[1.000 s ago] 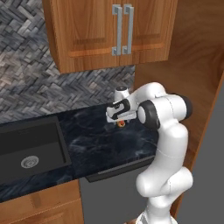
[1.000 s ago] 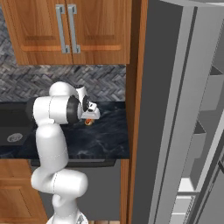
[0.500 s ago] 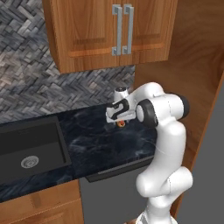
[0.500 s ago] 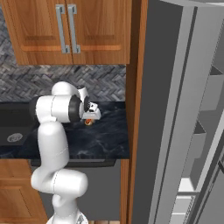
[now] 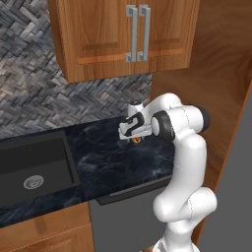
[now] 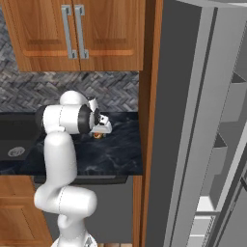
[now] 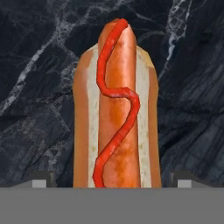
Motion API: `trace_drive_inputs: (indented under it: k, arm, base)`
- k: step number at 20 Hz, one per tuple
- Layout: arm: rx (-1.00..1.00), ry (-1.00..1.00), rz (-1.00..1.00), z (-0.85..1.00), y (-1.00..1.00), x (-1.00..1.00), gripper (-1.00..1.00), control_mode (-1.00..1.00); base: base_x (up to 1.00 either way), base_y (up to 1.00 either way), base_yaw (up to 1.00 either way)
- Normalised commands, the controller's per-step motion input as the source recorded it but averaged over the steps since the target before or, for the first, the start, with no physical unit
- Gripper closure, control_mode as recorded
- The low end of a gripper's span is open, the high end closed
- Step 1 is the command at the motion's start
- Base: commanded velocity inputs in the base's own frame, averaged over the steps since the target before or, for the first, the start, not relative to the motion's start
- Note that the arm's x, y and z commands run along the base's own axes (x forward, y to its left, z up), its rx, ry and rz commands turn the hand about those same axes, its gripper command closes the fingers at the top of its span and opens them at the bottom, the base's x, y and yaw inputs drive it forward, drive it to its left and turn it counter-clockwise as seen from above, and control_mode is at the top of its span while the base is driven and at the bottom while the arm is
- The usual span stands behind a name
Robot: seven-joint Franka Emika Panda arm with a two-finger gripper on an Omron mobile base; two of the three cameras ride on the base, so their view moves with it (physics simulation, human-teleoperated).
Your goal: Store the hot dog in the freezer for long-term storage. Close the freezer door after placing the cooked food.
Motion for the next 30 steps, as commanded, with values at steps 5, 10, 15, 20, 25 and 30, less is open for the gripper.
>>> trace_drive_inputs:
  k: [5, 10, 15, 20, 25, 30]
  arm:
    - [0.0, 0.0, 0.0, -0.19, -0.01, 0.09, 1.0, -1.0]
    - [0.0, 0.0, 0.0, -0.09, 0.0, 0.02, 1.0, -1.0]
    - [0.0, 0.0, 0.0, -0.04, 0.0, 0.0, 1.0, -1.0]
    - [0.01, 0.0, 0.0, 0.26, -0.18, -0.16, 1.0, -1.0]
    - [0.02, 0.01, 0.0, 0.7, -0.13, -0.72, 1.0, -1.0]
    - [0.03, 0.0, -0.03, 0.62, -0.02, -0.93, 1.0, -1.0]
  base:
    - [0.0, 0.0, 0.0]
    - [0.0, 0.0, 0.0]
    - [0.0, 0.0, 0.0]
    - [0.0, 0.0, 0.0]
    - [0.0, 0.0, 0.0]
    - [0.0, 0.0, 0.0]
